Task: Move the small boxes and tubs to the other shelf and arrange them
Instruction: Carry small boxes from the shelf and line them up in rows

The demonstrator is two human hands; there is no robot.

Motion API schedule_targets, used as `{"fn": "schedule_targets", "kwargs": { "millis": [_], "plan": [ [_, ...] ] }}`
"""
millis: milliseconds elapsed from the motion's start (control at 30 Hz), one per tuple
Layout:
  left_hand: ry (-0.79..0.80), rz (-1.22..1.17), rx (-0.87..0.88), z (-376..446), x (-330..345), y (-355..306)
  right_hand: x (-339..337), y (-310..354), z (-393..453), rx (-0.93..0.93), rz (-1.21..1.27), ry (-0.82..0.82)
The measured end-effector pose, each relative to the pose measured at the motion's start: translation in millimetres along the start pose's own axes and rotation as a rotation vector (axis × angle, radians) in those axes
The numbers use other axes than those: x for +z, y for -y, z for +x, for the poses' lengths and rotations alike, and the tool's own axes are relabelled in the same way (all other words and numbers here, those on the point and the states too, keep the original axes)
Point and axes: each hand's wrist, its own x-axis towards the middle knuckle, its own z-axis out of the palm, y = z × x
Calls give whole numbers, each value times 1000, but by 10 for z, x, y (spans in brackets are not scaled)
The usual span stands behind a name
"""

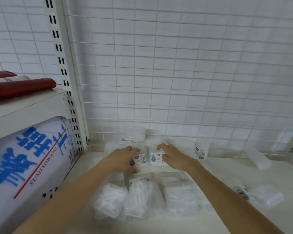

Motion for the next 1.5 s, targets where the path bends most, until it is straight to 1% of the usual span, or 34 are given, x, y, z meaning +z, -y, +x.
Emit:
{"fn": "schedule_targets", "kwargs": {
  "millis": [67, 167, 300, 467, 567, 667, 800, 867, 933, 1000, 1133, 1300, 1500],
  "plan": [
    [-14, 74, 2, 8, 7, -67, 39, 16, -2, 19, 5, 15],
    [-21, 75, 14, 11, -6, -100, 81, 53, -12, 36, -40, 30],
    [-76, 33, 74, -34, -39, -79, 71, 54, -46, -38, -171, -120],
    [-176, -131, 120, -93, -147, 102, -78, -41, -180, -84, -243, -194],
    [-268, -168, 160, -119, -200, 142, -217, -134, -315, -72, -208, -287],
    [-407, -175, 214, -144, -189, 116, -329, -264, -539, -53, -144, -374],
    [-496, -339, 274, -230, -222, 27, -452, -477, -1023, 7, 70, -514],
    [-538, -418, 292, -275, -256, -77, -493, -608, -1298, 47, 123, -574],
    [-542, -446, 304, -324, -289, -231, -507, -748, -1572, 88, 151, -621],
    [-536, -430, 351, -343, -299, -413, -513, -894, -1838, 121, 153, -654],
    [-508, -428, 441, -350, -341, -948, -543, -1170, -2396, 176, 137, -725],
    [-423, -494, 576, -351, -291, -1943, -599, -1527, -3200, 256, 130, -792],
    [-288, -587, 712, -236, 138, -3233, -604, -1986, -4329, 397, 98, -869]
  ]
}}
